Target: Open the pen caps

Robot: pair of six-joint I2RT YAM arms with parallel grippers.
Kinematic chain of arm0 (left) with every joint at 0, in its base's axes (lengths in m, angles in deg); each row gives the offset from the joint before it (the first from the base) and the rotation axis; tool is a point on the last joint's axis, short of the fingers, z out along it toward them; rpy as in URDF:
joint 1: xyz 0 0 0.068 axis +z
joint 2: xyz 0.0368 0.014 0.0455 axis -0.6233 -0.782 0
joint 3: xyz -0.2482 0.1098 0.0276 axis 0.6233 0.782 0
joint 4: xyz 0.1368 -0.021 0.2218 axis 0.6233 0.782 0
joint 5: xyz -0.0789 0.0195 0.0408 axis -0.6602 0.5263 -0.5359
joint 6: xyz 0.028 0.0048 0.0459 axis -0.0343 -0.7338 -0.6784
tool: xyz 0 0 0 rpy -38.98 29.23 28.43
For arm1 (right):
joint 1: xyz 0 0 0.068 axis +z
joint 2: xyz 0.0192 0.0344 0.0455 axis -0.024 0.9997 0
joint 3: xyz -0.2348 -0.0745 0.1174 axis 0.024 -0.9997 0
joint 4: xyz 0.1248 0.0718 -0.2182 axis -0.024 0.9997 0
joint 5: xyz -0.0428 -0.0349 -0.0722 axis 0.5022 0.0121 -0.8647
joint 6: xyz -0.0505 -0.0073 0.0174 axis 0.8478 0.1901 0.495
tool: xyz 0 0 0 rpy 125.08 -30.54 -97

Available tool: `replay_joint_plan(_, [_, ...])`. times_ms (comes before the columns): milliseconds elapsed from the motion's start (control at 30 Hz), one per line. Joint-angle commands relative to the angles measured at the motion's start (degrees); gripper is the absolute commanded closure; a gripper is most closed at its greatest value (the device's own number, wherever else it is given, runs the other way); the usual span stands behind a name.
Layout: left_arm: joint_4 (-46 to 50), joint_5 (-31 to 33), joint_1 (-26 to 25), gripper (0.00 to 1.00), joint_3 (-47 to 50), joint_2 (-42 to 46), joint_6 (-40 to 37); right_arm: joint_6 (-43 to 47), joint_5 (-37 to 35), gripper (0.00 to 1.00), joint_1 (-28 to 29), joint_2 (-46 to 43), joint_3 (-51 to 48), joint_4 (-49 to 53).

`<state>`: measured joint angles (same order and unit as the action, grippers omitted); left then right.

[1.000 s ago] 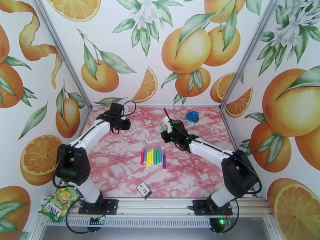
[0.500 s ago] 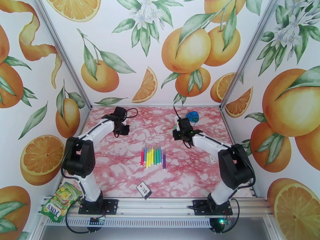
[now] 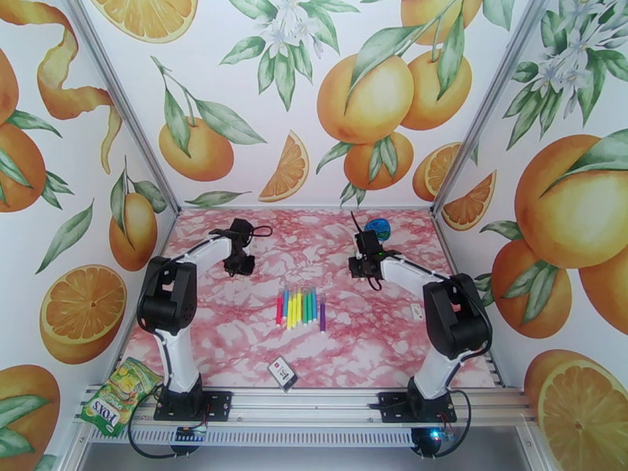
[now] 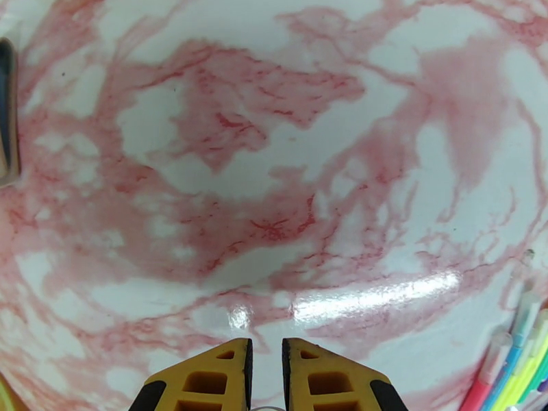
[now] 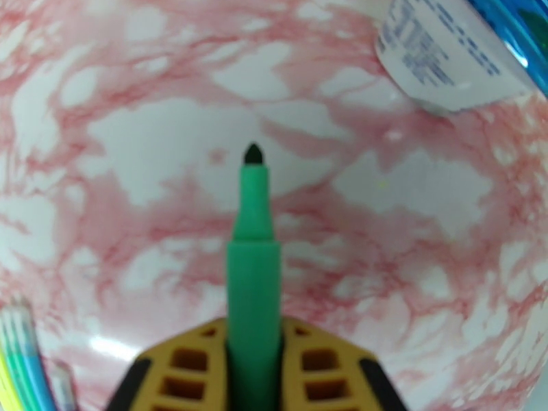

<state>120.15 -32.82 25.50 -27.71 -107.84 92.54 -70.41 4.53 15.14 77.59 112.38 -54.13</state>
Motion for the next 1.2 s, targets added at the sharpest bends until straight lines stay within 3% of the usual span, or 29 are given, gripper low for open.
replay_joint_plan(0, [1.20, 0.69, 0.57, 1.00, -1.65, -0.75, -0.54, -1.04, -1.12, 0.95, -0.86, 1.71, 1.64, 3.85])
replay_joint_plan(533, [2.19, -1.00, 1.99, 0.98, -2.75, -4.25, -0.63, -2.10, -0.93, 0.85, -1.75, 5.23, 3.91, 7.93])
replay_joint_plan(1167, [1.75, -1.73, 2.25, 0.78, -2.11, -4.72, -0.39, -2.44, -0.61, 0.72, -1.84, 5.33, 3.19, 8.87])
